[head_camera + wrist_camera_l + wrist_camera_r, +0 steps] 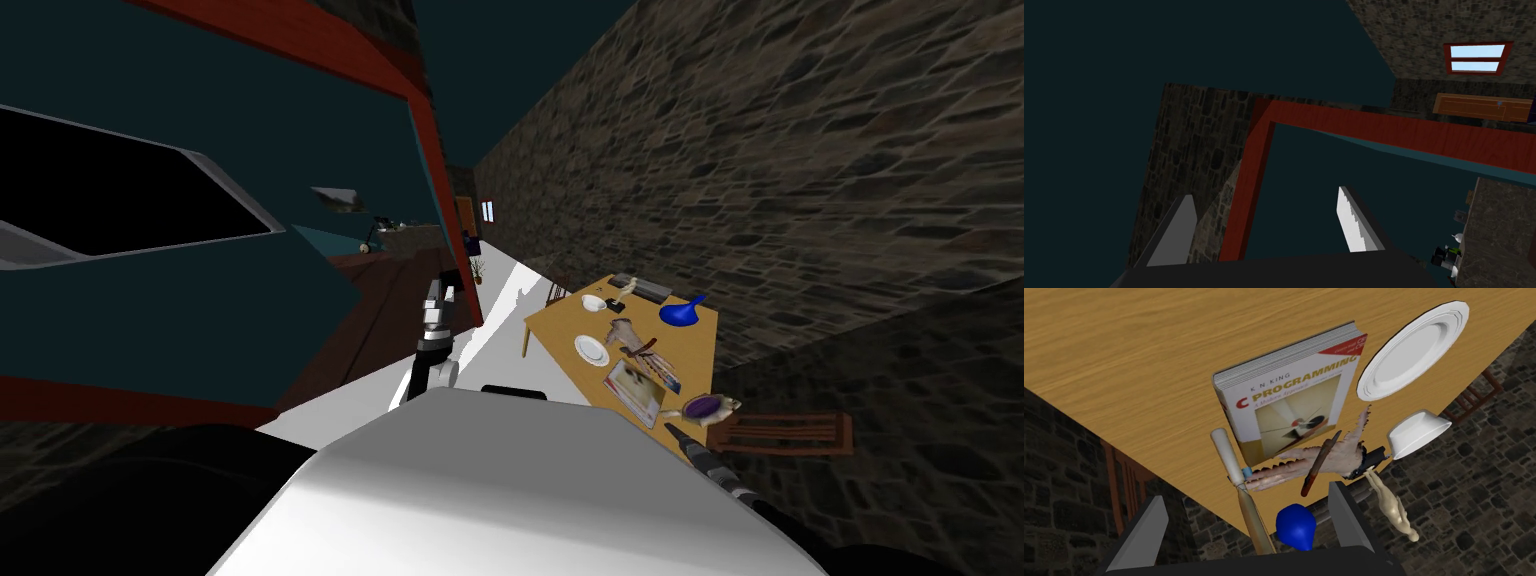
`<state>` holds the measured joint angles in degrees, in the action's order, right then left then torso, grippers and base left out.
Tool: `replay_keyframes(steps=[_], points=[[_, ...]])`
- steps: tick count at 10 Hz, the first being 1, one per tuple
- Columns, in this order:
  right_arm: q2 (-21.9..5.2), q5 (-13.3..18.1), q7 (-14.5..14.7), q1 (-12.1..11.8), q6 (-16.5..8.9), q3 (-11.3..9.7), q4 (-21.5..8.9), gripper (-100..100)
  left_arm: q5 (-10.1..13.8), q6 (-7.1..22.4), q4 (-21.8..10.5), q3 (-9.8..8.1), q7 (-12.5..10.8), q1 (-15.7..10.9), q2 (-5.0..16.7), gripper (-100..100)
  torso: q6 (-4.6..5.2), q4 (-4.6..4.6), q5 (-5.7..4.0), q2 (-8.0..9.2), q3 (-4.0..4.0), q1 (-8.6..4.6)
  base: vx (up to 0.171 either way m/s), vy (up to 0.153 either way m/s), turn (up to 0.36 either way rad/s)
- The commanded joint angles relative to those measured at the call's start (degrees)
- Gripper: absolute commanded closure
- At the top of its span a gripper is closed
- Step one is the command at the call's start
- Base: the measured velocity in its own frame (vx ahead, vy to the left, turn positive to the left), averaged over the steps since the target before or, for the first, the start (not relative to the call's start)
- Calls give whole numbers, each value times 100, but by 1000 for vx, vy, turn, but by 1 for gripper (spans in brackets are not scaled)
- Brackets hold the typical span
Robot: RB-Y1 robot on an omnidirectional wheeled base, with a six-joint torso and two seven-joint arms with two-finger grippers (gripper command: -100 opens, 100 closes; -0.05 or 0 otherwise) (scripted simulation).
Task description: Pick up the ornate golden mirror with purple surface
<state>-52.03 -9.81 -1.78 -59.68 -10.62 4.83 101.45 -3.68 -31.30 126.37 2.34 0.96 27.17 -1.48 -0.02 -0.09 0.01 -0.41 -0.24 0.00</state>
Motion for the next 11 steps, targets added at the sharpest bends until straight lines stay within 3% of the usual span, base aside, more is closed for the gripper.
replay_keyframes(steps=[1, 7, 9, 10, 11], points=[[-232, -15, 94, -190, -225, 89, -52, -100, 0, 0, 0, 0, 0, 0, 0, 0, 0, 0, 0, 0, 0, 0, 89, -4, 167], [-997, -130, 321, -623, -815, 307, -395, -100, 0, 0, 0, 0, 0, 0, 0, 0, 3, 3, -1, 13, 8, 1, 79, -10, 120], [-983, -116, 324, -629, -778, 307, -428, -100, 0, 0, 0, 0, 0, 0, 0, 0, 4, 4, -2, 18, 10, 1, 46, -12, 55], [-981, -108, 336, -630, -799, 307, -430, 0, 0, 0, 0, 0, 0, 0, 0, 0, 6, 7, -1, 30, 17, 5, 6, -2, -1], [-857, -55, 375, -484, -742, 211, -613, -100, 0, 0, 0, 0, 0, 0, 0, 0, 6, 9, 0, 39, 23, 8, 12, -21, 83]])
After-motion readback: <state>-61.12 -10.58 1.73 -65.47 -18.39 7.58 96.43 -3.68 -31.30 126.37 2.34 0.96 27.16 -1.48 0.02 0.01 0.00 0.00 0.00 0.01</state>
